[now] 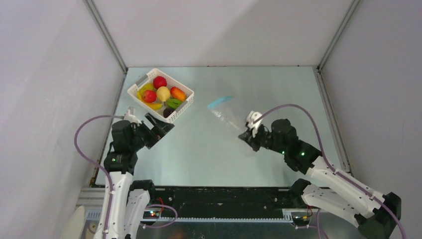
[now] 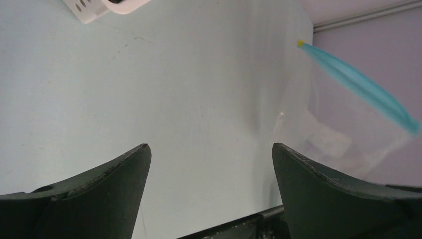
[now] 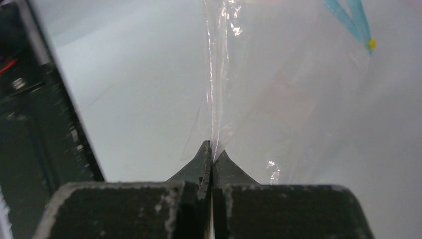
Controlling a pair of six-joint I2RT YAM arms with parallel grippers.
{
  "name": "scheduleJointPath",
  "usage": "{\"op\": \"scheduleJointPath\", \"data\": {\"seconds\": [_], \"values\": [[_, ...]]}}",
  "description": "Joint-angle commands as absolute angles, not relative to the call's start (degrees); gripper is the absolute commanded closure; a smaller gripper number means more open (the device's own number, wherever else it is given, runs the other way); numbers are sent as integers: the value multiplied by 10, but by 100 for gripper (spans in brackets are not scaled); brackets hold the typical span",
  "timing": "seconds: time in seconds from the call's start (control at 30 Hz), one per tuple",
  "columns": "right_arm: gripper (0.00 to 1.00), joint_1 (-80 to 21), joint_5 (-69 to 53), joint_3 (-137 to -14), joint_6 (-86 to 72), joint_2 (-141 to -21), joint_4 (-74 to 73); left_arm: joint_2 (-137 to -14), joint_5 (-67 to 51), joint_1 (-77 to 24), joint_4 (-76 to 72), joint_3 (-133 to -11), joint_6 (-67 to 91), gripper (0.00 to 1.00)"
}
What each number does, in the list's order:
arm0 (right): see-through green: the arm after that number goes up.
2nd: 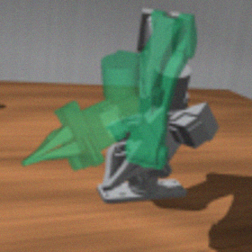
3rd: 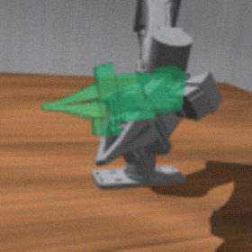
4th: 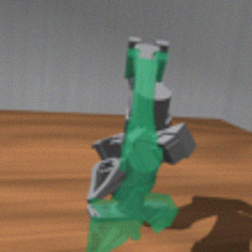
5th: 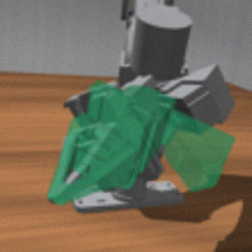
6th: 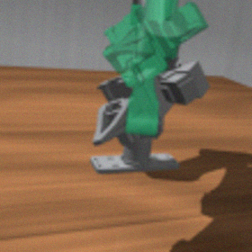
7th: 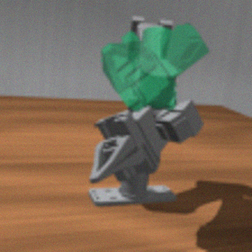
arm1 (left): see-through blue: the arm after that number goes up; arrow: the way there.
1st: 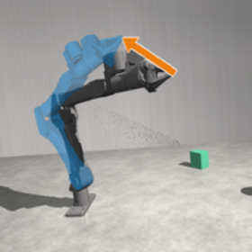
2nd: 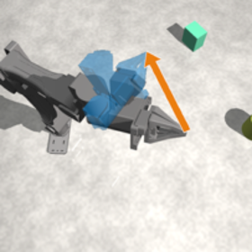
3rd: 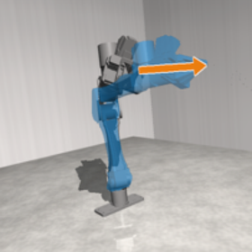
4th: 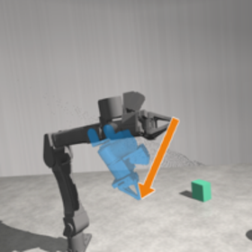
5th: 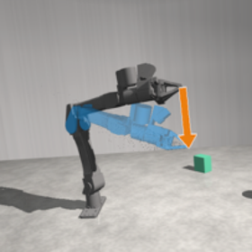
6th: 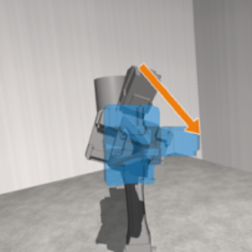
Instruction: Place the food in the zip-top bag and seal the zipper
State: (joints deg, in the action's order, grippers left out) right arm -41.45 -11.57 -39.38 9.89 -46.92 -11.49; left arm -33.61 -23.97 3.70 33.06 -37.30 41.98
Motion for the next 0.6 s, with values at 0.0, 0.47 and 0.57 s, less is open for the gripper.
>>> {"op": "scheduleJointPath", "data": {"seconds": [0.0,0.47,0.57], "values": [[100,-495,-184,-395,188,-469,-61,-356,-289,30,263,-353,489,2],[100,-636,-146,-395,199,-541,-6,-475,-226,-53,181,-293,687,2],[100,-638,-142,-395,198,-538,-13,-450,-192,-52,203,-286,710,2]]}}
